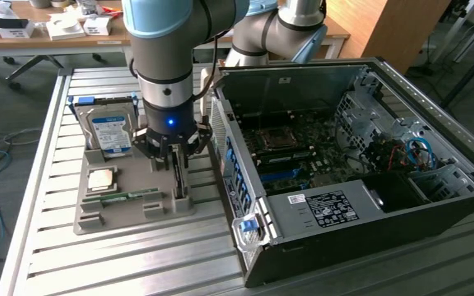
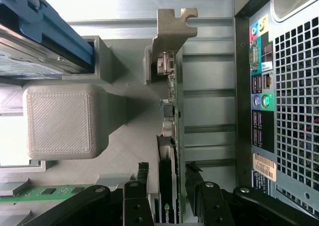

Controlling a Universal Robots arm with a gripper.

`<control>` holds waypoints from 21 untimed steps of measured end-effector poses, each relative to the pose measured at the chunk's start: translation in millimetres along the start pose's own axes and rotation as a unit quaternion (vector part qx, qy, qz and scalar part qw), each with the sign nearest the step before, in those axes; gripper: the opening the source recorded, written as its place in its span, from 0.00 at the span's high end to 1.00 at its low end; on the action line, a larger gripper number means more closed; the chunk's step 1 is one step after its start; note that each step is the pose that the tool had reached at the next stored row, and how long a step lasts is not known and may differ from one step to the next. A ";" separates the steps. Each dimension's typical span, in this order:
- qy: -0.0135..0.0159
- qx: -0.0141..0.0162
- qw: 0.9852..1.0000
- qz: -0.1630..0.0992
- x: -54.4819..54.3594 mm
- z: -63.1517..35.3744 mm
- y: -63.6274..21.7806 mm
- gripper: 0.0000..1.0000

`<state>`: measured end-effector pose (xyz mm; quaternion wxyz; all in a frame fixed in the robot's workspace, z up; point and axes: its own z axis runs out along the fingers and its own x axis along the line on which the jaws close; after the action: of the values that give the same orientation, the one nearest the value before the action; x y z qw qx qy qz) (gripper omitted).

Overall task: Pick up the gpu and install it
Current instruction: 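Pick up the gpu and move the gpu toward the slot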

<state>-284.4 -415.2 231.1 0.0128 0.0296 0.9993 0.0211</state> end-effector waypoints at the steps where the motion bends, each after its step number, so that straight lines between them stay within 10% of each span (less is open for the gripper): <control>1: 0.000 0.000 1.000 0.000 0.0 0.0 0.0 0.57; 21: 0.000 0.000 1.000 0.000 0.0 0.3 0.1 0.58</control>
<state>-284.4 -415.1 230.8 0.0128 0.0296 0.9993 0.0210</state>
